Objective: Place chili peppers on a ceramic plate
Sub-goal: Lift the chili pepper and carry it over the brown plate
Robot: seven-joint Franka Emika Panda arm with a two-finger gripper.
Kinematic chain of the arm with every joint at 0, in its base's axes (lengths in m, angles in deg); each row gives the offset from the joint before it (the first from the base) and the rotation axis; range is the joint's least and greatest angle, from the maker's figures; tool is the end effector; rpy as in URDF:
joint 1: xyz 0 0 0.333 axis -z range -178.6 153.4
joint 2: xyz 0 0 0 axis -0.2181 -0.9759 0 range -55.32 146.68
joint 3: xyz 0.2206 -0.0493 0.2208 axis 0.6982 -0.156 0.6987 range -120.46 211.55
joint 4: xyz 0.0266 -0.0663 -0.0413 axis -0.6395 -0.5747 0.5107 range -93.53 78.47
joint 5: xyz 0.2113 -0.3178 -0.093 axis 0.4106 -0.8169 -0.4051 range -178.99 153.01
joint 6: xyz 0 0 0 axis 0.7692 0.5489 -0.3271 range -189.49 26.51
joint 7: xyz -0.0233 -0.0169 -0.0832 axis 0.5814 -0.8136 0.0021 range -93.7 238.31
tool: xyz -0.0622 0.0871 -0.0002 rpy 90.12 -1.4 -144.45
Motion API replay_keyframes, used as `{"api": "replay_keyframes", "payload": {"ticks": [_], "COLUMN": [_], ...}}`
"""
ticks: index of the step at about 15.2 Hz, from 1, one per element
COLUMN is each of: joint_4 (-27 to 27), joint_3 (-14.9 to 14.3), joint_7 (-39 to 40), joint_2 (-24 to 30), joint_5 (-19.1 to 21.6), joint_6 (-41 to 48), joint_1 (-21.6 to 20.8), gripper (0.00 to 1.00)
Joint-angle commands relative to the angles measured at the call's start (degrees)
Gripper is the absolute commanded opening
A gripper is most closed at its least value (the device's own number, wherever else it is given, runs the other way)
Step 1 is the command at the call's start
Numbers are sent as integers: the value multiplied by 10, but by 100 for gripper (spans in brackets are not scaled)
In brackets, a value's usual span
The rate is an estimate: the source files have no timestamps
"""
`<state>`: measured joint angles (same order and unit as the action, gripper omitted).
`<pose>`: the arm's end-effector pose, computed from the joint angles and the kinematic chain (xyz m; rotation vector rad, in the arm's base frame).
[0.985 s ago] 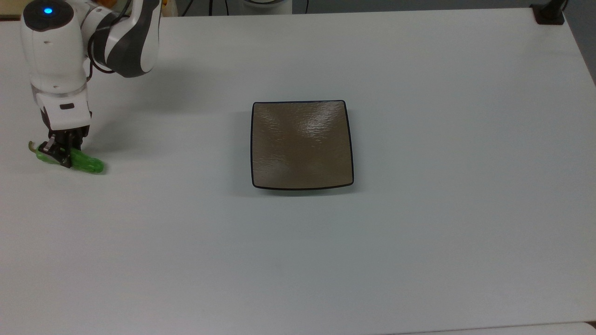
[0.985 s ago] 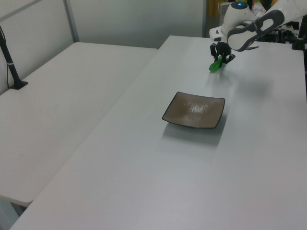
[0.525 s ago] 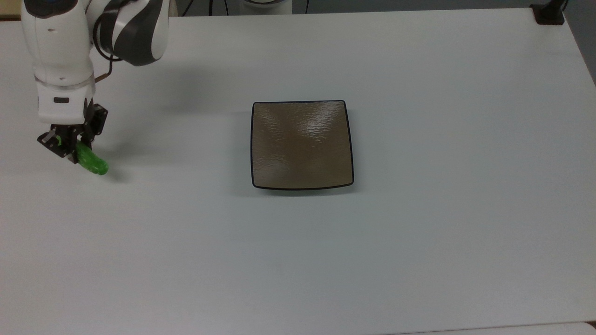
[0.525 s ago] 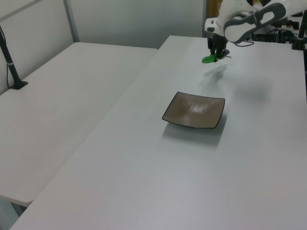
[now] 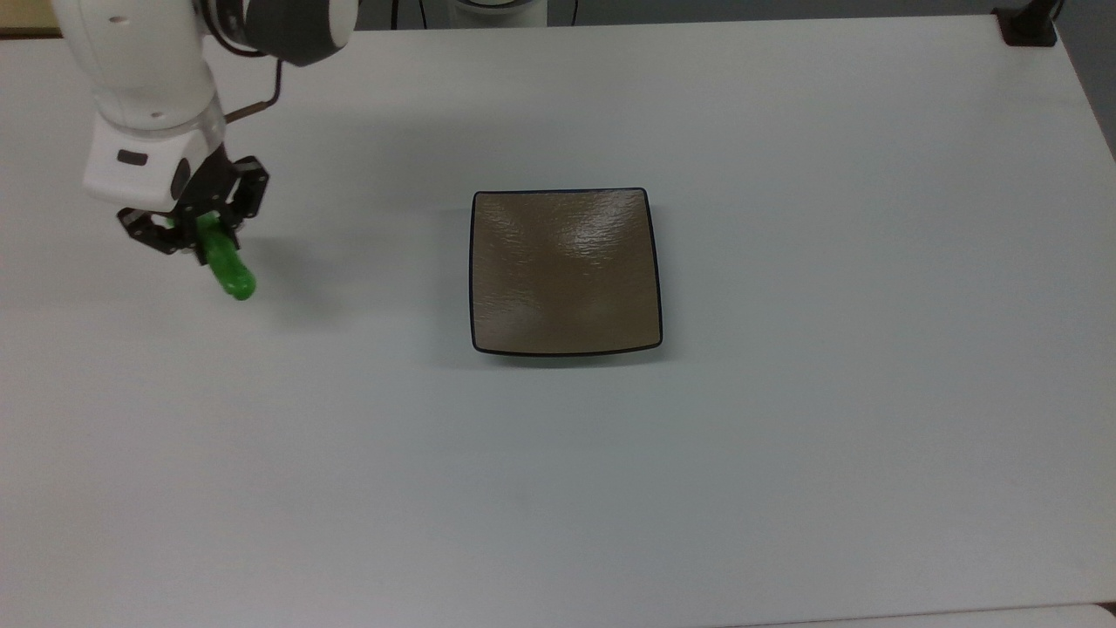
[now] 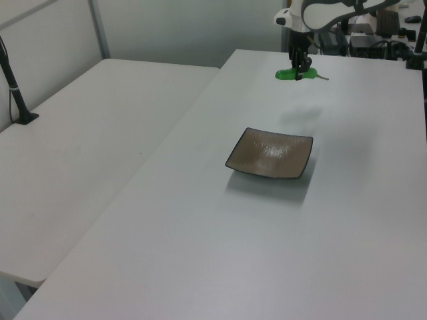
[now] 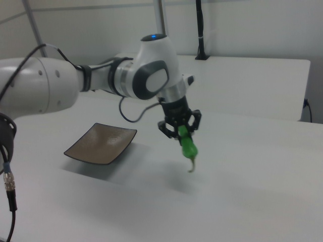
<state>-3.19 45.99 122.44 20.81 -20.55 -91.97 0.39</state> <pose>0.6785 -0.1592 0.4325 2.7925 1.0336 0.0636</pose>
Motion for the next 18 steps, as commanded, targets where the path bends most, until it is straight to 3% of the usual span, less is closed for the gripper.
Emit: {"api": "replay_keyframes", "payload": {"ticks": [1,6,12,18], "joint_4": [-11,-11,-13,-24], "joint_3": [0,8,63,68], "joint_7": [-100,-258,-469,-557], "joint_2": [32,46,47,41], "joint_5": [53,105,126,156], "joint_6": [34,62,59,54], "joint_1": [-30,-69,-78,-122], "gripper": [26,27,27,29]}}
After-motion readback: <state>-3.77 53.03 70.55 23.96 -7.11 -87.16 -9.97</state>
